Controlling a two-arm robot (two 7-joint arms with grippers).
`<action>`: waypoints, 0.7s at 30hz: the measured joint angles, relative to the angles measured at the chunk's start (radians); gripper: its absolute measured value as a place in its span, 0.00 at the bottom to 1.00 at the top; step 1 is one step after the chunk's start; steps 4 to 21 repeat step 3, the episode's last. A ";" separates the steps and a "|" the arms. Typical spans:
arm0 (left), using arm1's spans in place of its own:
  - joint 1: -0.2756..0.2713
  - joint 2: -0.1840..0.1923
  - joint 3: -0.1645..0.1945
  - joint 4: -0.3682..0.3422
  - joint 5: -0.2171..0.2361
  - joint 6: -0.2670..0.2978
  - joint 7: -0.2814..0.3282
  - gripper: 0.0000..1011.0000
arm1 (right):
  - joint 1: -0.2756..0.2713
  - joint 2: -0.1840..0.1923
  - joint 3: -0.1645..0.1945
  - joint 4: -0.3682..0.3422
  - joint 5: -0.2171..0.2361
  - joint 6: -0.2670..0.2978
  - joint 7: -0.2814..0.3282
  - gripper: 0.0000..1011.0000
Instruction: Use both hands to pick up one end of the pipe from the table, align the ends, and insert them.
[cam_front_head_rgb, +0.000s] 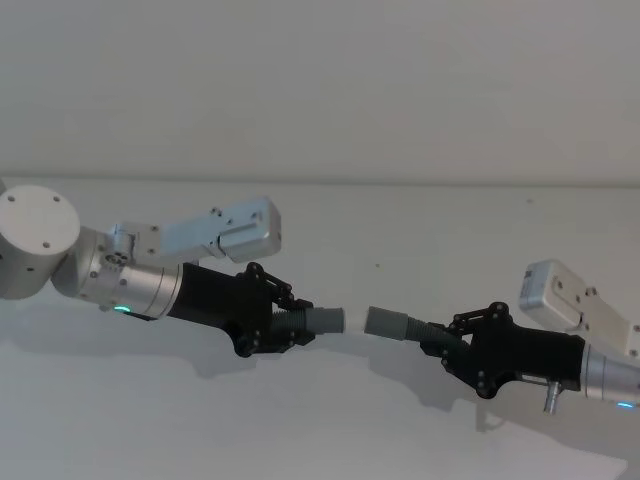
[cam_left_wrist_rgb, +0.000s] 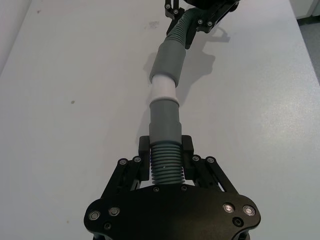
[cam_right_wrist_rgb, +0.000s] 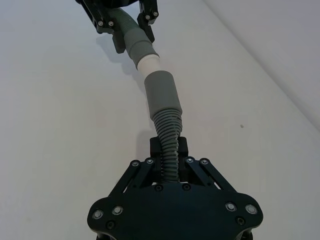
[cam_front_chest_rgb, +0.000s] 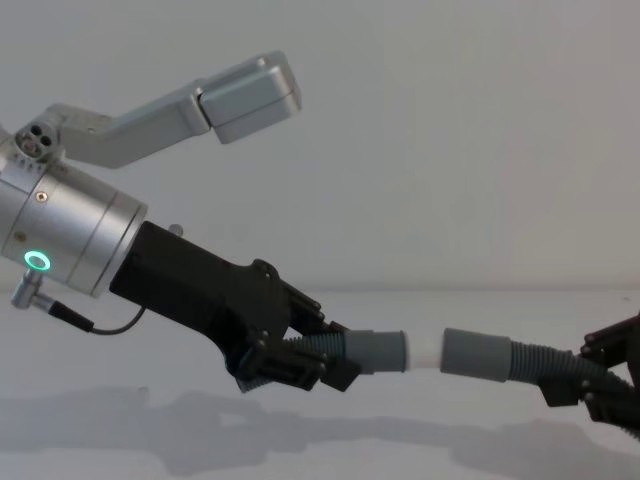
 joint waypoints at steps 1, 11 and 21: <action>0.000 0.000 0.000 0.000 0.000 0.000 0.000 0.34 | 0.000 0.000 0.000 0.000 0.000 0.000 0.000 0.15; 0.000 0.000 0.000 0.000 0.000 0.000 0.000 0.34 | 0.000 0.000 0.000 0.000 0.000 0.000 0.000 0.15; 0.000 0.000 0.000 0.000 0.000 0.000 0.000 0.34 | 0.000 0.000 0.000 0.000 0.000 0.000 0.000 0.15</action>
